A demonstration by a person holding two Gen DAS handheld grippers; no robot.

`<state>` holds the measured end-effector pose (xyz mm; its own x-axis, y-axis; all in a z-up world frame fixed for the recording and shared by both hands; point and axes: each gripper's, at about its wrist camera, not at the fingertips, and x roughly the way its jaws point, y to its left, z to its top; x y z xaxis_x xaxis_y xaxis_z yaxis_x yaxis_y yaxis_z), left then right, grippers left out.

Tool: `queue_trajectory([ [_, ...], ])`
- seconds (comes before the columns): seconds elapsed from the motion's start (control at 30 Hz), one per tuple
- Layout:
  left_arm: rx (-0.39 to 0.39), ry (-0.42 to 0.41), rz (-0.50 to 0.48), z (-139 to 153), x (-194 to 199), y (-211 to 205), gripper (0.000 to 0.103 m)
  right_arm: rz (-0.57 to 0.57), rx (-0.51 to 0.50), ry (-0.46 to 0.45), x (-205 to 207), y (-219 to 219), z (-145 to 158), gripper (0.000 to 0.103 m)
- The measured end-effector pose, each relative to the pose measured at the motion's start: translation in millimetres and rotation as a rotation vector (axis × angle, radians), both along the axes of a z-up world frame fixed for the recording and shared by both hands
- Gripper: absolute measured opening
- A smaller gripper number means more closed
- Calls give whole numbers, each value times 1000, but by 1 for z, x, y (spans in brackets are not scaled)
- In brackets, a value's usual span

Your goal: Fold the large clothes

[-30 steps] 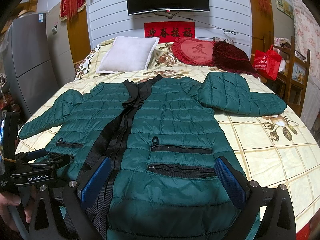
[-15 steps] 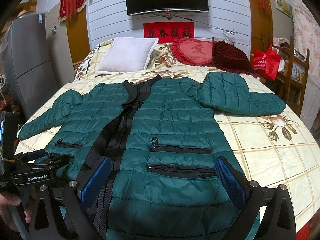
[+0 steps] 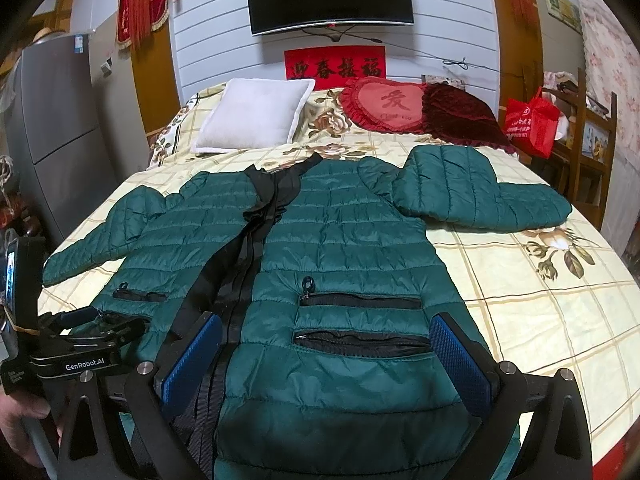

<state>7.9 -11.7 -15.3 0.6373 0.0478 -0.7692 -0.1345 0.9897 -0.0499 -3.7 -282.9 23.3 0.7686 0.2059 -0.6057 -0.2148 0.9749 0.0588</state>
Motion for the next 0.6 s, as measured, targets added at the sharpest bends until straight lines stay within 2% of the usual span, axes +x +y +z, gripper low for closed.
queue_trajectory([
  [0.6,0,-1,1,0,0,-1,103,-2,1,-2,-1,-1,1,103],
])
